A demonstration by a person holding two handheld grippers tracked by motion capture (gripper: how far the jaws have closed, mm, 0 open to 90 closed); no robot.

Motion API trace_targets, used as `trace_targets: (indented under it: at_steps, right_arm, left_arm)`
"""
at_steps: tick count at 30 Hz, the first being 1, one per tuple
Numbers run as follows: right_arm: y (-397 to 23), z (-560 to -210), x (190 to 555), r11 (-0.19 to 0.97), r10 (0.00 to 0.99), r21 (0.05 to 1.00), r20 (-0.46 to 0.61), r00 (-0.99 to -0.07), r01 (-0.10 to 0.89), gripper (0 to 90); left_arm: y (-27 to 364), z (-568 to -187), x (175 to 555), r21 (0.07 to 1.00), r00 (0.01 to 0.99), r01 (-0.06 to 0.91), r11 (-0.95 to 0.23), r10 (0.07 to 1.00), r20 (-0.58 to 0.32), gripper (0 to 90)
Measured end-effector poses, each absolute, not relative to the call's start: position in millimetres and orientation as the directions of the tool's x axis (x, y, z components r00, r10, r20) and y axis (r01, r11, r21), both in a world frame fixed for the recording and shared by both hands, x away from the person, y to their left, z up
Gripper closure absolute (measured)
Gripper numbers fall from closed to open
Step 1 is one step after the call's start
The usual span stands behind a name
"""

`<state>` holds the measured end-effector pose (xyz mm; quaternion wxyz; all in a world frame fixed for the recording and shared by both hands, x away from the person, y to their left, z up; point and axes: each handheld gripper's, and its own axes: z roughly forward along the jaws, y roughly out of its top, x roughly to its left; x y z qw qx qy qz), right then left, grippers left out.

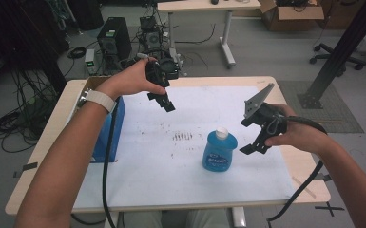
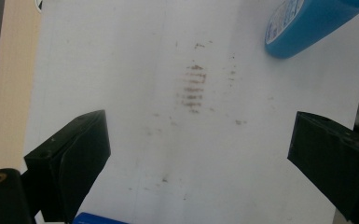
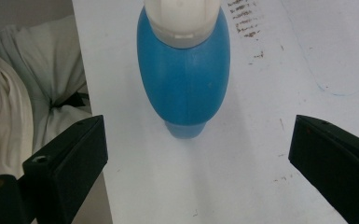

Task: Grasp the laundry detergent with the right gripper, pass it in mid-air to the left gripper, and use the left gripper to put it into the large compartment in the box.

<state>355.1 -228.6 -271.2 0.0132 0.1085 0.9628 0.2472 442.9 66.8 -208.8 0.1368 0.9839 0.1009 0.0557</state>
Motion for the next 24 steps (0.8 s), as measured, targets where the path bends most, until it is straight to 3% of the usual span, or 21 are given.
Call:
trace_targets:
  at_steps: [24]
  right_arm:
    - [-224.9,-302.4,356.4,0.832,0.206,0.518,0.046,-0.978,0.199,4.1]
  left_arm:
    - [67.3,-210.0,441.4,0.274,0.974,0.183,-0.944,0.212,0.083,6.0]
